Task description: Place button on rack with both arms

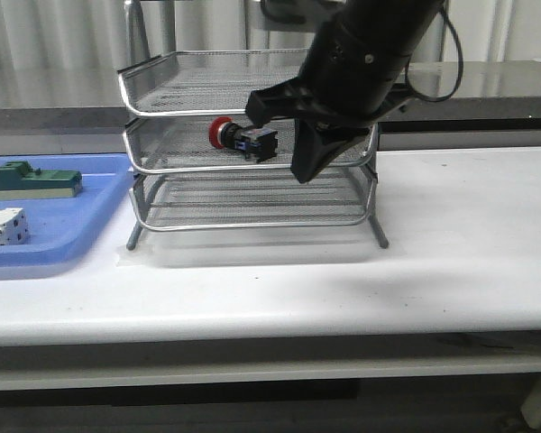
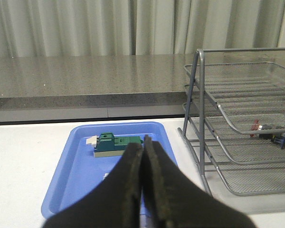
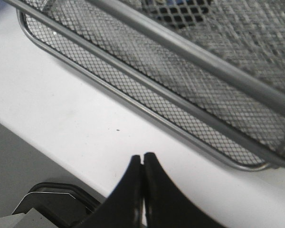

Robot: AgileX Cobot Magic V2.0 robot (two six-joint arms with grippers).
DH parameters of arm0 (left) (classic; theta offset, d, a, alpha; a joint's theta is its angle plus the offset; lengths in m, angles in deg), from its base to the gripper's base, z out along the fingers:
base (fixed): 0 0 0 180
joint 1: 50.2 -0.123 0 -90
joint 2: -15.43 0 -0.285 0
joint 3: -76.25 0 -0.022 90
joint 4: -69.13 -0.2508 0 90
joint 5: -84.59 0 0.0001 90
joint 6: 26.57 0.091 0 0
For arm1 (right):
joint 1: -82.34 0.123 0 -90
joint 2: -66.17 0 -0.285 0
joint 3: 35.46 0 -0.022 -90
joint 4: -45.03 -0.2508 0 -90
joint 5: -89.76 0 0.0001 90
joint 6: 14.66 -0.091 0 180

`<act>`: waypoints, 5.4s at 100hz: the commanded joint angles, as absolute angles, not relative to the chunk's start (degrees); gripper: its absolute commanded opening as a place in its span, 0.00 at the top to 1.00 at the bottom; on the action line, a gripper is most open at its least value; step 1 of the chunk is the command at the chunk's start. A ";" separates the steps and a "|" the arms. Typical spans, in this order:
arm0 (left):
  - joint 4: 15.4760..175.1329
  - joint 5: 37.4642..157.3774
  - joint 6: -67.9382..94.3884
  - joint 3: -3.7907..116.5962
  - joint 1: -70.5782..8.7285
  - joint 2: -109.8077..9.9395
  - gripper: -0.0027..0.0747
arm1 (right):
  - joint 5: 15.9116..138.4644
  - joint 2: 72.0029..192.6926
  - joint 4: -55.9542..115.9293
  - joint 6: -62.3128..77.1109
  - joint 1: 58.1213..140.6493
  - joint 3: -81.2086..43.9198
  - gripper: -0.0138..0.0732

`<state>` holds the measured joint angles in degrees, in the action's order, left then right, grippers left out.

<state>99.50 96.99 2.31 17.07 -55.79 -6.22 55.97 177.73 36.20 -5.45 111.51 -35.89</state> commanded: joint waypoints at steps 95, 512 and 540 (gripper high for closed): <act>100.19 93.00 2.24 18.82 -55.96 -6.89 0.99 | 78.88 118.85 37.02 -7.20 89.70 3.23 0.91; 67.84 83.30 -29.59 -1.01 -51.79 9.81 0.99 | 88.05 72.33 46.25 -19.03 85.72 42.33 0.91; 65.00 79.66 -32.38 -3.67 -49.67 9.81 0.99 | 87.88 72.33 46.25 -19.03 85.72 42.33 0.91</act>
